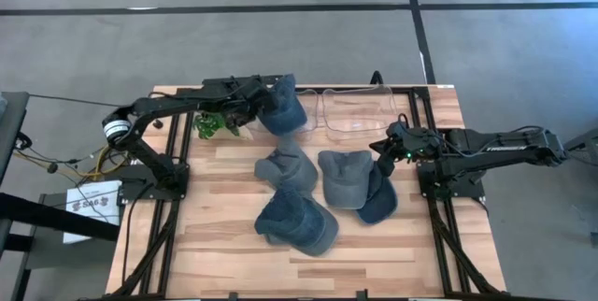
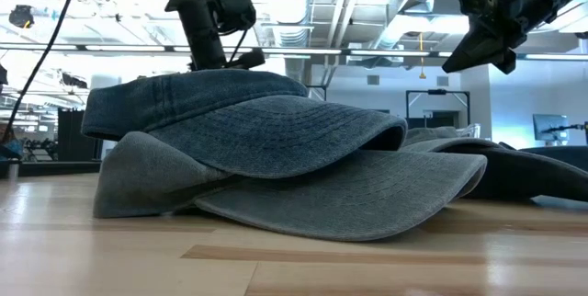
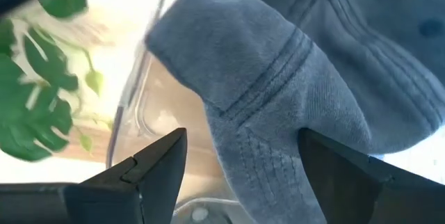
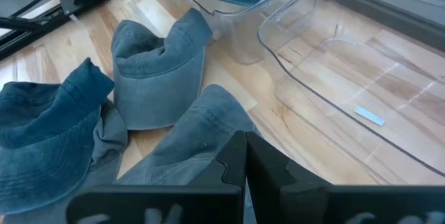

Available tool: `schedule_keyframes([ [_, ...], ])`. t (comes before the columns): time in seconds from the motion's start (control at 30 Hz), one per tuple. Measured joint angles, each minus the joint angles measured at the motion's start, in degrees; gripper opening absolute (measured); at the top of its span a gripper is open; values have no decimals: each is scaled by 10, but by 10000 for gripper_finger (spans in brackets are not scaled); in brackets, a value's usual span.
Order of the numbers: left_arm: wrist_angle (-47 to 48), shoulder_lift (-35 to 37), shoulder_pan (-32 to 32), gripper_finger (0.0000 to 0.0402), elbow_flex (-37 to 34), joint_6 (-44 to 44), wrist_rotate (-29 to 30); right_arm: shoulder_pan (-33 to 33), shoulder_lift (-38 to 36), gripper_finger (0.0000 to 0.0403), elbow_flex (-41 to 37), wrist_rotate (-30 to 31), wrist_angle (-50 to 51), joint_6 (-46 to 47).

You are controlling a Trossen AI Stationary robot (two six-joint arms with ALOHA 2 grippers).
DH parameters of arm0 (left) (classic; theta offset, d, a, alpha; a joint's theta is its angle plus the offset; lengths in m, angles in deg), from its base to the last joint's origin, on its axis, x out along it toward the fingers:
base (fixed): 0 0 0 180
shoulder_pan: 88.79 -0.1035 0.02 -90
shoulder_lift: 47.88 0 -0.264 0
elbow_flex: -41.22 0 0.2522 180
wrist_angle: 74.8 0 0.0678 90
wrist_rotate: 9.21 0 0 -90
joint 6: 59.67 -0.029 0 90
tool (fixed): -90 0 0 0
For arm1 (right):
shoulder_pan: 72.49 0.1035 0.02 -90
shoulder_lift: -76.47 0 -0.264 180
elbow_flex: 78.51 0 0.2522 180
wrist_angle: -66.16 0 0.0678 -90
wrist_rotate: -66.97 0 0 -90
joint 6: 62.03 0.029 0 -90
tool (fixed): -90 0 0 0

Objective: Pick & Place hat
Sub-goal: Put the top left blue cap into the left transparent bin

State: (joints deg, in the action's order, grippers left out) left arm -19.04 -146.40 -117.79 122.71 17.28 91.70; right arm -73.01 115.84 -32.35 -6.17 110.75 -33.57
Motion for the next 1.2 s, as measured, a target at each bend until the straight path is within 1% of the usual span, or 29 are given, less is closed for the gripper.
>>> schedule_keyframes([
  [0.17,-20,0,0,272,0,5,29,0,0,0,0,0,0,0],
  [0.63,-128,0,0,272,0,1,26,0,0,0,0,-2,0,0],
  [0.8,-134,0,-1,265,0,-1,16,0,0,0,0,-2,0,0],
  [0.87,-134,0,-2,249,0,-1,16,0,0,0,0,-2,0,0],
  [0.97,-140,0,-2,208,0,-4,16,0,0,0,0,-2,0,0],
  [1.07,-167,0,-2,155,0,-19,16,0,0,0,0,-2,1,0],
  [1.2,-203,0,-2,74,0,-45,12,0,0,0,0,-2,4,0],
])
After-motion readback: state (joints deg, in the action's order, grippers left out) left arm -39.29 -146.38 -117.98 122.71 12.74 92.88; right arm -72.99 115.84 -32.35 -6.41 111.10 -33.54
